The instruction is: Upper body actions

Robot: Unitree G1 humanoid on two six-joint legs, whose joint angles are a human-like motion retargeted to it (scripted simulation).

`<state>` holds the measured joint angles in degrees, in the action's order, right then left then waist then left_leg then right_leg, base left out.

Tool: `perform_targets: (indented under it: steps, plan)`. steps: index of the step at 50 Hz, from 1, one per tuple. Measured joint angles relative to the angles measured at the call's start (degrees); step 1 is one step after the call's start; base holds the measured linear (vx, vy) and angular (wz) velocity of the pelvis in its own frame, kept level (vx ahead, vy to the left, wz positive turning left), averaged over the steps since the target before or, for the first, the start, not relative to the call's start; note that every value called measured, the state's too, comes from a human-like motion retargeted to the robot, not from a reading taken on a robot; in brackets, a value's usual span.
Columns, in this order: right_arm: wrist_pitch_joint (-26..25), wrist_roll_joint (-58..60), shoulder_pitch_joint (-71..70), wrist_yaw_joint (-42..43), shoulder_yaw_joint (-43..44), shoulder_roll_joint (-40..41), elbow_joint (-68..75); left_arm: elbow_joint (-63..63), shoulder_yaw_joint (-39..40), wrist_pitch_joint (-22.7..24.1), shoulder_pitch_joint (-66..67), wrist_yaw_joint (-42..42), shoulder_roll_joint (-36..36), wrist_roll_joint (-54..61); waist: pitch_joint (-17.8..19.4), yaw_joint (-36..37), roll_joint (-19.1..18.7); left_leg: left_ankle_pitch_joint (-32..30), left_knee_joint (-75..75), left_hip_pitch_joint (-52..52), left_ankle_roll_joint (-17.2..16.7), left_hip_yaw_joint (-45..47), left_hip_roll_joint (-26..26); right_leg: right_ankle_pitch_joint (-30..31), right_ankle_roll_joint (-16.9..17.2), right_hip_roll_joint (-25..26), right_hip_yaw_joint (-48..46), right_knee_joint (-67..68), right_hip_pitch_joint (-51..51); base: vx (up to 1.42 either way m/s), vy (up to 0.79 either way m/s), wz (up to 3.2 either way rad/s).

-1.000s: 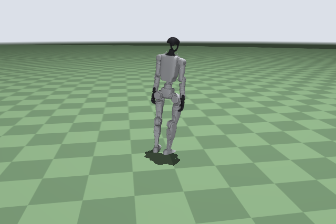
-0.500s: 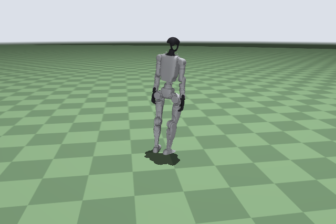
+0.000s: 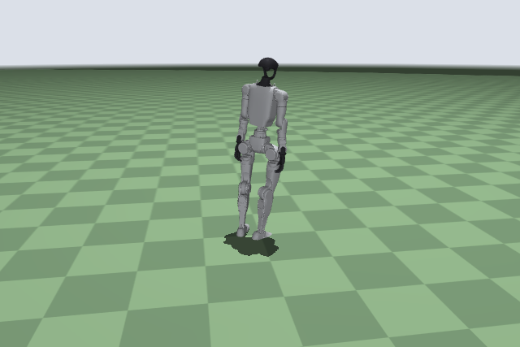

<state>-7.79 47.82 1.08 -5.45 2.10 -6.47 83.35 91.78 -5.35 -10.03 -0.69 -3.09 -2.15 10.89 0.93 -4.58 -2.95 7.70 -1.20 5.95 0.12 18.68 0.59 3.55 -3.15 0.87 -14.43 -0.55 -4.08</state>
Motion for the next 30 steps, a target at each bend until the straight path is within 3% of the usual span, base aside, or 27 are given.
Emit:
perform_targets:
  steps: [30]
  plan:
    - [-0.23,0.18,0.17,0.04,-0.21,0.22,-0.06,0.07,0.44,0.08,0.05,0.08,0.25,0.38,-0.09,-0.10,0.00,0.00,0.03,0.02,0.01,0.03,-0.02,-0.01,-0.02,0.07,0.03,0.00,0.01,0.00,0.00,0.00]
